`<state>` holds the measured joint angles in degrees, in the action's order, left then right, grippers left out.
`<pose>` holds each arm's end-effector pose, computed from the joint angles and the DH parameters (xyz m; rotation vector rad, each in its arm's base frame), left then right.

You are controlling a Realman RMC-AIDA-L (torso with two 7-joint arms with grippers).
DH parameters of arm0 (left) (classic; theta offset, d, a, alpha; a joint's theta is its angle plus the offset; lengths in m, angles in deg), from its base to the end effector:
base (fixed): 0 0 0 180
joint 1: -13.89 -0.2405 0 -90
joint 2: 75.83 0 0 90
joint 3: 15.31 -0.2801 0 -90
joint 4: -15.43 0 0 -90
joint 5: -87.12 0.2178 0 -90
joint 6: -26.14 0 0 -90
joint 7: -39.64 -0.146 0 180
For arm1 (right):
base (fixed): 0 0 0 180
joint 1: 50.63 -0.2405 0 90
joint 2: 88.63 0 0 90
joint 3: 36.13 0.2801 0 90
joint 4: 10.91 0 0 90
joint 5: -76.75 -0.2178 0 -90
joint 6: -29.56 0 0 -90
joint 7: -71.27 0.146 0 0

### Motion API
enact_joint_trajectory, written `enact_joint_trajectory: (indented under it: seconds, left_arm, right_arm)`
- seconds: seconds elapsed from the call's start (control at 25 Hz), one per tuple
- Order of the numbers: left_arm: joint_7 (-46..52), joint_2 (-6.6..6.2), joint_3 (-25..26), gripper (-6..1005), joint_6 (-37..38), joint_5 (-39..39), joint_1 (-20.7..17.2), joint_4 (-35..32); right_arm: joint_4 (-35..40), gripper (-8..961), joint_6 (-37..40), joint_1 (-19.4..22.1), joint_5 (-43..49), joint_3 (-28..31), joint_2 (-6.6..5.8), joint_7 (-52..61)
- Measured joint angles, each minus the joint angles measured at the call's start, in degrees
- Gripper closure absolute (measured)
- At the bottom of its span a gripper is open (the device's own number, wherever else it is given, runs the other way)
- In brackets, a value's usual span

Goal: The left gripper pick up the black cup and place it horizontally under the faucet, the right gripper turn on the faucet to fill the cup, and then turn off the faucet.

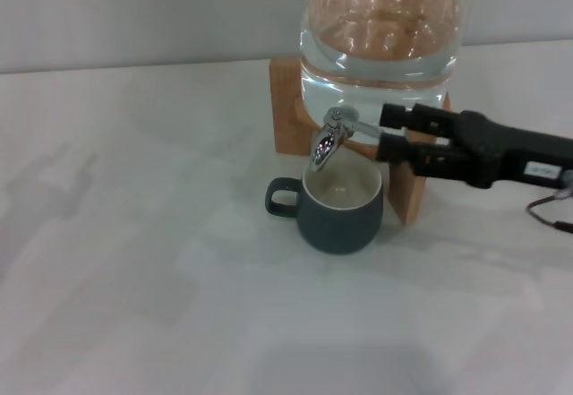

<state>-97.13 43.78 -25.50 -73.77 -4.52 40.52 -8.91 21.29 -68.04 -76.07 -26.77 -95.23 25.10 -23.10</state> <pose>-0.3077 0.3290 0.0653 -1.8210 -0.1364 -1.1747 0.2561 0.3296 0.0201 -2.6065 0.7395 1.3353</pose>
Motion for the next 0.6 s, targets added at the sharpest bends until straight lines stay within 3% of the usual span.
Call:
enact_joint_trajectory:
  seconds: [0.16,0.4,0.6]
  left_arm:
    - [0.0,-0.08,0.0,493,0.7,0.0,0.0,0.0]
    - [0.1,-0.17,-0.1,490,0.6,0.1,0.3,0.3]
    - [0.3,-0.14,-0.4,488,-0.4,0.0,0.2,0.2]
  right_arm:
    - [2.1,111,-2.2,1.5,0.0,2.5,-1.41,0.8]
    - [3.3,111,1.5,4.7,2.3,9.7,-5.73,0.0]
    - [3.8,111,6.7,6.7,7.2,20.7,-9.16,-1.3]
